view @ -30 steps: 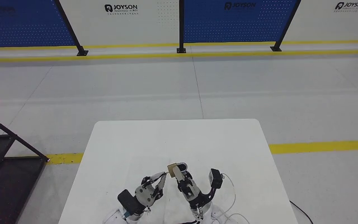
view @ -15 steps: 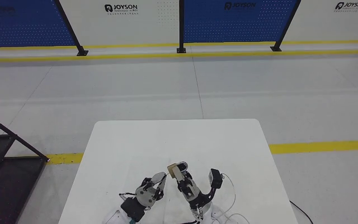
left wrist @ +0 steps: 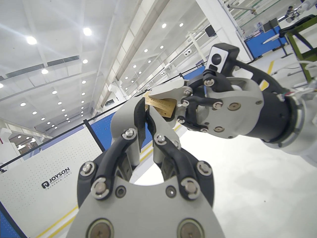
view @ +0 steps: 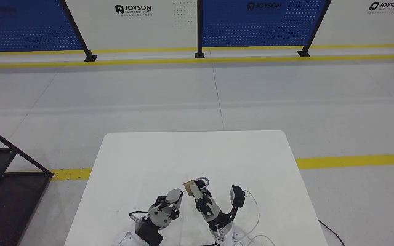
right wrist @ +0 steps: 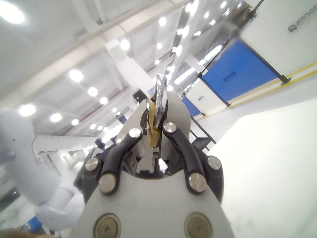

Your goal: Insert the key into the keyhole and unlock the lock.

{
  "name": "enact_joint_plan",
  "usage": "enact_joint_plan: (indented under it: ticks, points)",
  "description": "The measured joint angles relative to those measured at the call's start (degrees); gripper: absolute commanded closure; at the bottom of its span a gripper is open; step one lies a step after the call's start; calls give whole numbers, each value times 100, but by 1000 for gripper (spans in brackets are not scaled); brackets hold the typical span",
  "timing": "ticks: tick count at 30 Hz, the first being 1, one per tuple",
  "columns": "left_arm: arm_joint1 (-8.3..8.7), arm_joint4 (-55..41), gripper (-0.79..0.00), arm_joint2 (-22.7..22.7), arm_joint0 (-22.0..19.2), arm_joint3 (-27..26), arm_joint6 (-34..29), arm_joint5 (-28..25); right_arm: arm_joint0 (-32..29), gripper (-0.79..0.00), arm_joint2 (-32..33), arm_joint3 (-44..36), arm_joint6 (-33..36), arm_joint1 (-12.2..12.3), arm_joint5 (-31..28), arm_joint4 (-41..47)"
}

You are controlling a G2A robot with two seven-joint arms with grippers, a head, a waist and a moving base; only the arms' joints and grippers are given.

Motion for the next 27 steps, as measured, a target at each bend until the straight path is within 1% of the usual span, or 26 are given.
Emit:
enact_joint_plan:
  ticks: [2, 4, 5, 6, 7, 9, 12, 15, 18, 19, 21, 25, 27]
  points:
    - [2, 82, 0, -8, 0, 15, -15, 156, -4, 0, 2, -7, 8, 3, 0, 4]
    - [1, 87, 0, 12, -3, 22, -16, 203, -8, 0, 4, -14, 11, 5, 1, 7]
    - [-1, 48, -166, 27, -3, 21, -1, 181, -10, 0, 4, -18, 12, 6, 1, 7]
    - [-3, -8, -680, 38, -2, 16, 21, 148, -12, 0, 5, -23, 11, 7, -2, 5]
    - [-5, -98, -785, 44, 2, 3, 50, 117, -16, 0, 9, -27, 5, 8, -6, 3]
    - [-11, -279, -785, 56, 22, -31, 98, 41, -21, 0, 17, -30, -6, 8, 2, 5]
    - [-2, -548, -785, 56, 78, -87, 119, -253, -18, 0, 36, -36, -25, 6, 29, 21]
    - [49, -734, -785, -19, 196, -183, 168, -818, -11, 0, 83, -34, -83, 4, 89, 34]
    - [129, -1028, -785, -233, 398, -346, 259, -1496, 3, 0, 126, -13, -82, 5, 101, 92]
    - [166, -1176, -785, -348, 497, -432, 263, -1810, 11, 0, 146, -1, -54, 7, 120, 133]
    - [225, -1374, -785, -561, 652, -581, 270, -2219, 26, 0, 171, 30, 45, 9, 188, 202]
    - [367, -1773, -785, -1117, 1076, -863, 269, -3163, 100, 0, 185, 116, 478, 7, 577, 306]
    - [421, -1891, -785, -1351, 1239, -935, 306, -3498, 139, 0, 152, 150, 698, -5, 813, 322]
